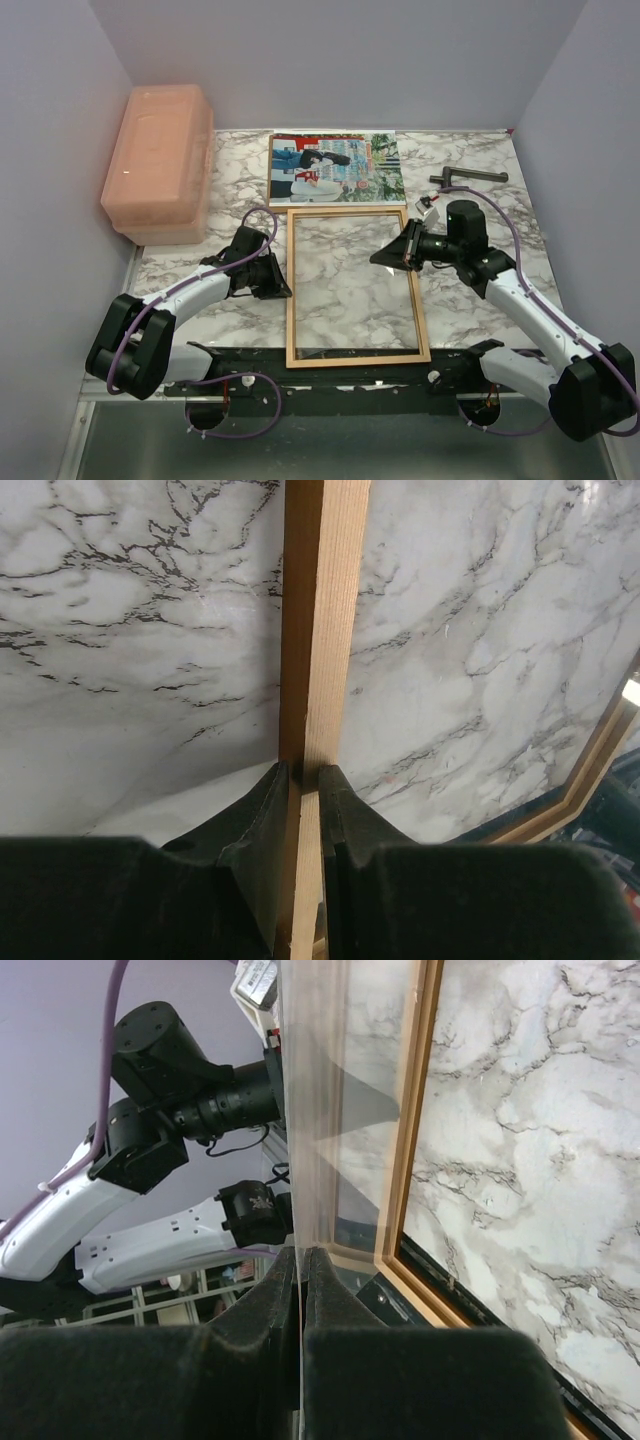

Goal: Put the photo into the frame

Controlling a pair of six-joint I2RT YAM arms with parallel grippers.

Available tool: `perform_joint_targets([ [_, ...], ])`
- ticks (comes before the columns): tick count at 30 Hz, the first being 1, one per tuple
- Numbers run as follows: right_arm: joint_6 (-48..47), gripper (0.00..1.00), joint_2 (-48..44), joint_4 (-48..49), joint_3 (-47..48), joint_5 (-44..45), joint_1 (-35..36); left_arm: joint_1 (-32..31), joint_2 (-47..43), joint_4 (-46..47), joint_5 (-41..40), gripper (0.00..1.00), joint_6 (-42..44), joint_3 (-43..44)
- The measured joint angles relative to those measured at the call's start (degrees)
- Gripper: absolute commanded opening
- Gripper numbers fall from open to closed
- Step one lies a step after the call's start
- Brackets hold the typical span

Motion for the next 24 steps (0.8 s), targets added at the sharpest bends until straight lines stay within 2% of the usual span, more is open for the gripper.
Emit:
perform_joint_targets([
  [5,-2.14,0.0,0.0,-1.31,-0.85,1.2,-0.02,0.0,0.0,0.0,0.02,0.19,0.0,0.0],
  [12,-9.55,0.0,0.44,-10.69,2.21,5.99,-0.07,0.02,0.0,0.0,0.04,0.19,0.0,-0.02],
  [24,-19.54,0.0,6.58,-17.05,5.77,9.9,-0.17,0.02,0.0,0.02,0.09,0.19,0.04,0.0],
])
